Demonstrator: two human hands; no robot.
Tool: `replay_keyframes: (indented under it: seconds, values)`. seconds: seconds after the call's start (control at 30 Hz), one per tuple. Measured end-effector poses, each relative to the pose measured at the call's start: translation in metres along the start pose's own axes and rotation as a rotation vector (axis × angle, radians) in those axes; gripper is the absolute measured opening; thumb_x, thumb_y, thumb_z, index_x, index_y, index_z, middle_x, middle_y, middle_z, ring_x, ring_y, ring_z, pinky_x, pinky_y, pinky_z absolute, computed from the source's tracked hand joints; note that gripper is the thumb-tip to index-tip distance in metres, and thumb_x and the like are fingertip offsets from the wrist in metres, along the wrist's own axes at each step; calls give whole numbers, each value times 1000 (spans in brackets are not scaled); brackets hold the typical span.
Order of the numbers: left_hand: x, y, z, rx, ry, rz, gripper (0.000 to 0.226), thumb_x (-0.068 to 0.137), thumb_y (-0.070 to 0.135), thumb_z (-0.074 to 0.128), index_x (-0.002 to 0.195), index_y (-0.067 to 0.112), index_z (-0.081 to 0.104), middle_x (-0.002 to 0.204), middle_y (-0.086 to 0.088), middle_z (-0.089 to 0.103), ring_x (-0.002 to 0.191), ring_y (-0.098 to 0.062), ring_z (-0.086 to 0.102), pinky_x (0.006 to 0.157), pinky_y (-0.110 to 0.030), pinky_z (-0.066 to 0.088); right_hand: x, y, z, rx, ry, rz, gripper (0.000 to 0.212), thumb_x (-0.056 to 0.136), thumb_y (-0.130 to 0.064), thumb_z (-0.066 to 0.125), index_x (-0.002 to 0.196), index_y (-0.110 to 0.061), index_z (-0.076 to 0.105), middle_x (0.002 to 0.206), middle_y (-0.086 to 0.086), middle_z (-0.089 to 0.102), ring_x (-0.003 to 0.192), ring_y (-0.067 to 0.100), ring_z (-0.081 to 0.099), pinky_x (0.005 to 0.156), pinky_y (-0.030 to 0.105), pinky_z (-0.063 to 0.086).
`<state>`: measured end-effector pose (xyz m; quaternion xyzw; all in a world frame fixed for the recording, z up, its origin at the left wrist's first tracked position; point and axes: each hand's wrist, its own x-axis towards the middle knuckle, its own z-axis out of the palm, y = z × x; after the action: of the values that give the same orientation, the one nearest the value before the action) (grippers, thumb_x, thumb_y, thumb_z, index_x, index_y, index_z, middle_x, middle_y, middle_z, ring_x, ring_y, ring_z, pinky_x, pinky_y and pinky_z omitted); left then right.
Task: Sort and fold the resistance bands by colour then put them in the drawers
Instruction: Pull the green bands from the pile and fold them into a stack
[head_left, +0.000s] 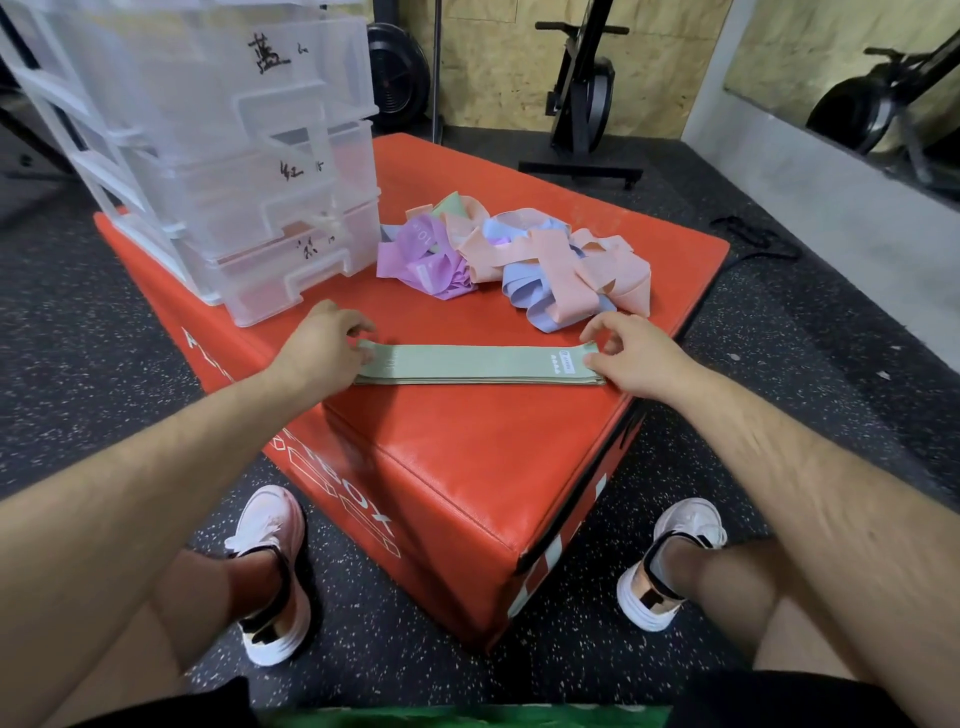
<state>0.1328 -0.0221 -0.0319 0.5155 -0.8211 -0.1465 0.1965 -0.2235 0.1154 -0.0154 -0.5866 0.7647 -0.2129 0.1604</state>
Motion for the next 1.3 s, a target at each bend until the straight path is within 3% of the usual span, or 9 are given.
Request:
replay_keyframes:
  seconds: [0.17,0.33,0.47,0.57,0.7,0.83,1.0,1.13,1.3]
  values:
    - [-4,2,2,151,46,215,21,88,14,65,107,18,73,121,-7,62,114,-32,58,94,-40,46,-1,1,4,-222,-1,-161,8,92,-35,61,96,-36,67,121,-9,53,127,20,40,108,35,33]
    - [-9,28,9,160,-90,363,43,87,58,64,124,35,64,136,9,58,132,-14,49,108,-43,36,2,-18,4,-349,-129,-318,50,80,-65,65,124,-41,61,131,-13,58,129,16,46,109,40,34]
    - [-2,44,17,166,-221,396,60,85,58,65,139,37,52,148,8,47,141,-10,37,115,-42,28,7,-31,11,-322,-226,-307,59,77,-65,68,131,-44,55,131,-12,57,126,15,47,110,41,35]
    - [2,53,24,135,-286,404,60,87,54,65,142,37,48,148,8,46,140,-10,37,112,-41,33,10,-40,22,-264,-269,-283,68,68,-75,62,131,-52,48,132,-15,55,127,17,47,110,42,39]
    - [8,56,31,101,-294,387,46,87,44,69,130,34,58,122,9,57,120,-14,52,97,-37,42,18,-55,32,-181,-288,-295,60,73,-65,69,128,-48,52,128,-15,58,118,12,53,103,38,45]
    - [15,61,31,131,-346,354,42,85,42,70,124,34,59,116,9,56,114,-16,53,98,-41,43,22,-61,33,-185,-296,-305,46,84,-40,77,127,-35,60,125,-8,58,115,14,53,102,33,43]
    - [18,70,28,184,-360,356,62,81,65,57,135,36,48,129,8,52,123,-16,49,103,-43,41,19,-69,34,-179,-235,-319,62,74,-59,67,130,-37,57,132,-9,56,124,13,52,107,39,44]
    - [33,82,18,136,-186,390,58,90,53,56,141,28,46,140,5,52,129,-19,50,103,-41,42,24,-84,29,-160,-40,-375,55,90,-44,64,141,-28,53,144,-8,54,135,15,47,111,38,40]
    - [60,92,2,47,6,359,49,93,39,56,139,21,50,140,1,53,127,-22,50,101,-37,41,55,-104,30,-81,161,-387,48,93,-33,60,140,-26,54,137,-7,59,128,18,49,105,41,43]
